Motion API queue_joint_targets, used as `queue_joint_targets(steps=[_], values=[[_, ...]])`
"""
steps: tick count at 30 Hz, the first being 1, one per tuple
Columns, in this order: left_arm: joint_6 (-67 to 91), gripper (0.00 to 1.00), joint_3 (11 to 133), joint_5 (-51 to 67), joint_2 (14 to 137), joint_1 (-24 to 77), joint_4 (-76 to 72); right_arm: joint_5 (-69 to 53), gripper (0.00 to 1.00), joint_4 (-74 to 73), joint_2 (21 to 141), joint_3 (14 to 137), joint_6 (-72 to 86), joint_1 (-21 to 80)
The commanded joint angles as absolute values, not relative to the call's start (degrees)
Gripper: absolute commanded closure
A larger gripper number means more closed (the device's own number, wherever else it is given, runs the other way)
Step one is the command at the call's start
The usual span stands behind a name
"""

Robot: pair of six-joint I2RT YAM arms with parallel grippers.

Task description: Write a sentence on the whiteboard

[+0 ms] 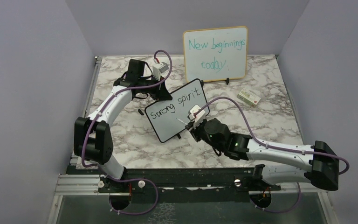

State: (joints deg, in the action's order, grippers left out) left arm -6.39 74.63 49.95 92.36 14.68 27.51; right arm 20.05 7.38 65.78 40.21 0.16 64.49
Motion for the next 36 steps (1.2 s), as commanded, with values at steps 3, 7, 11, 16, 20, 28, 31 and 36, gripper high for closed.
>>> queue_joint_targets(steps=[3, 7, 11, 16, 20, 28, 31, 36], values=[[-7.8, 1.0, 72.2, 46.5, 91.9, 14.9, 28.5, 26.4, 0.99, 7.6, 68.3, 41.1, 2.3, 68.3], [-7.7, 1.0, 72.0, 45.6, 91.8, 15.0, 28.4, 27.0, 1.0, 9.2, 69.3, 41.0, 2.9, 69.6], [-7.6, 1.0, 71.7, 44.7, 91.7, 15.3, 28.3, 28.1, 0.99, 9.7, 70.3, 40.9, 3.0, 70.9], [-7.3, 1.0, 71.9, 44.9, 91.5, 15.3, 28.2, 28.1, 0.99, 8.7, 70.5, 41.3, 3.2, 71.7], [-7.2, 1.0, 71.6, 44.0, 91.3, 15.4, 28.0, 28.7, 1.0, 9.6, 71.3, 41.1, 4.1, 71.7], [-6.7, 1.0, 71.6, 43.1, 91.8, 15.6, 27.9, 27.9, 1.0, 11.5, 73.7, 41.4, 4.1, 71.8], [-6.8, 1.0, 71.6, 43.0, 91.6, 15.6, 27.9, 28.4, 1.0, 11.8, 74.8, 41.7, 3.6, 71.8], [-6.8, 1.0, 71.5, 42.8, 91.9, 15.7, 27.9, 27.8, 0.99, 13.4, 76.3, 42.6, 2.5, 71.8]])
